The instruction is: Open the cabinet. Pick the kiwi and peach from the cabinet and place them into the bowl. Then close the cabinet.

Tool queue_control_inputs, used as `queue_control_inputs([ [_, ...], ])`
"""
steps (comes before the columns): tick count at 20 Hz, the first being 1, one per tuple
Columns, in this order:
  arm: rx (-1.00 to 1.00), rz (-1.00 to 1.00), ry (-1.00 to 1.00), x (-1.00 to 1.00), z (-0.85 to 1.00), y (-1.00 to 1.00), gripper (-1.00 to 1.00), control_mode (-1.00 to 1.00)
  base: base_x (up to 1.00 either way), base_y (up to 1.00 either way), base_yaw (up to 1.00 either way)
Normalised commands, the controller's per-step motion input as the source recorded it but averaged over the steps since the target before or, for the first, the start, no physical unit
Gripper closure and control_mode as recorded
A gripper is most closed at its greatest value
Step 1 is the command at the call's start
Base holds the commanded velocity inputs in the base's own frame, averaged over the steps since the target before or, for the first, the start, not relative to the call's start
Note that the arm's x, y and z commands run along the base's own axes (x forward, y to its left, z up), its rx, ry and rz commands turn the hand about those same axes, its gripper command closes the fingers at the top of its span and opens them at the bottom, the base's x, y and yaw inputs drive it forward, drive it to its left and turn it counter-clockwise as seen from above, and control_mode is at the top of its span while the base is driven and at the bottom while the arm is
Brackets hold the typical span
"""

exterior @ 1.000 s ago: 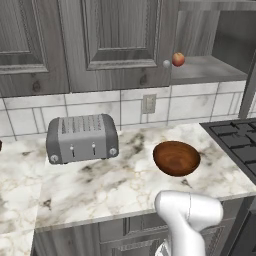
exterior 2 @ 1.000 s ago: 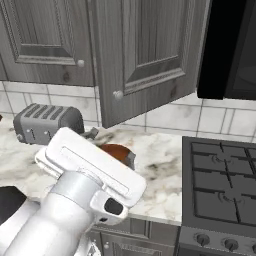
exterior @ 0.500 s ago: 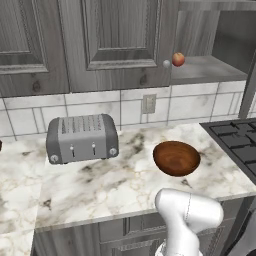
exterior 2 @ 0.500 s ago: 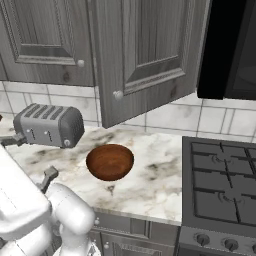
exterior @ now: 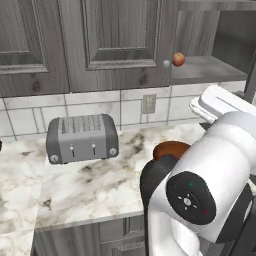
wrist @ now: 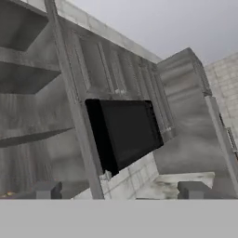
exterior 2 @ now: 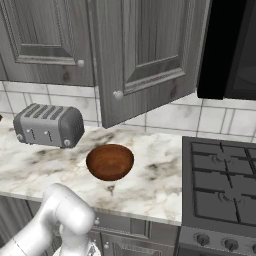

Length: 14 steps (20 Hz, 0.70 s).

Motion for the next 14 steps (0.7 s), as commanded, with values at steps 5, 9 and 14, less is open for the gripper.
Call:
queue_control_inputs([
  [5, -0.1, -0.15, 0.0, 1.0, -0.43, 0.78, -1.0, -1.0, 0.0, 0.0, 0.0],
  [9, 0.0, -0.12, 0.03, 0.99, -0.27, 0.02, -1.0, -1.0, 0.0, 0.0, 0.0],
  [14, 0.05, -0.02, 0.06, 0.7, -0.03, -0.46, -1.0, -1.0, 0.0, 0.0, 0.0],
])
